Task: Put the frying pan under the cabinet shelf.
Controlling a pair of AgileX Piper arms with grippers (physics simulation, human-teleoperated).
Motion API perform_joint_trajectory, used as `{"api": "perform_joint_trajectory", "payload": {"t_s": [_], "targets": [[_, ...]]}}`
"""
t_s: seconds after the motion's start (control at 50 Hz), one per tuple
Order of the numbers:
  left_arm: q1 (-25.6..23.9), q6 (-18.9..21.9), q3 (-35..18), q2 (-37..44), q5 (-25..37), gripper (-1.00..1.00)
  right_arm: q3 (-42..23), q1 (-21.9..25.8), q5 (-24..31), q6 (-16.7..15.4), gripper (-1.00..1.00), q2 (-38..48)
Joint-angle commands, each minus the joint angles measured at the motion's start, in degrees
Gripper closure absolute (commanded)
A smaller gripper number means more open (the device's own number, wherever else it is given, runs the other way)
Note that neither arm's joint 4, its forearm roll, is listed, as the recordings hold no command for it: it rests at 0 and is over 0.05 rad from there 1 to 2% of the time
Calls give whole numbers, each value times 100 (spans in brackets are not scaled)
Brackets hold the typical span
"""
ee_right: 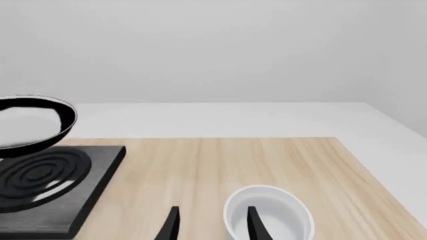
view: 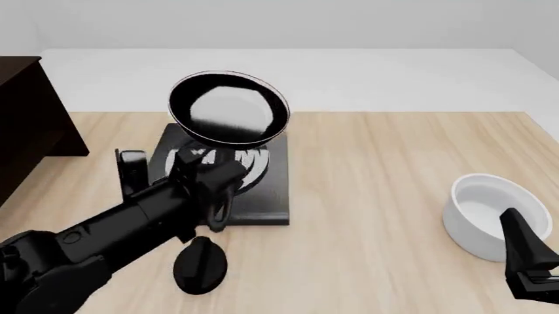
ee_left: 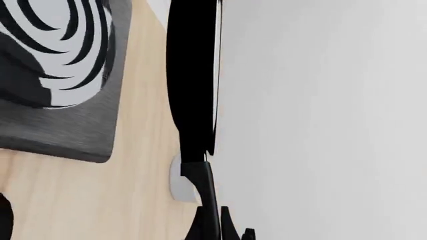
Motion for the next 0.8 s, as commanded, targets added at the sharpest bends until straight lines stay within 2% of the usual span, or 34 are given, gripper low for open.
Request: {"api": "perform_joint_trajectory", "payload": {"t_s": [0.02,0.08,0.1,0.14,0.18,0.32,0.34,0.38,0.46,0.52,0.6,0.8], "targets": [[298,-361,663,-693,-368,100,0,-4,2,-3,-100,-2],[447,-527,880,-784,-555,100,0,-4,2,-3,-100,-2],[495,-474,890,-947,-449,100,0,-4,2,-3,-100,-2],[591,-794,1182,-874,-908,100,0,-4,2,-3,-100,-2],[806,-962,1445,-999,-1185,100,0,-4,2,-3,-100,-2],[1092,-1476,2111,-678,-2259,100,0,-4,2,-3,-100,-2],[1105,-1432,2139,-775,-2206,100,0,-4,2,-3,-100,-2],[1247,-1656,2344,-597,-2664,100,0,-4,2,-3,-100,-2],[1410,-1849,2387,-461,-2888,100,0,-4,2,-3,-100,-2],[1569,-2123,2390,114,-3462,100,0,-4,2,-3,-100,-2],[1753,-2228,2390,503,-3882,100,0,-4,2,-3,-100,-2],[2236,-2510,2390,458,-3988,100,0,-4,2,-3,-100,-2]]}}
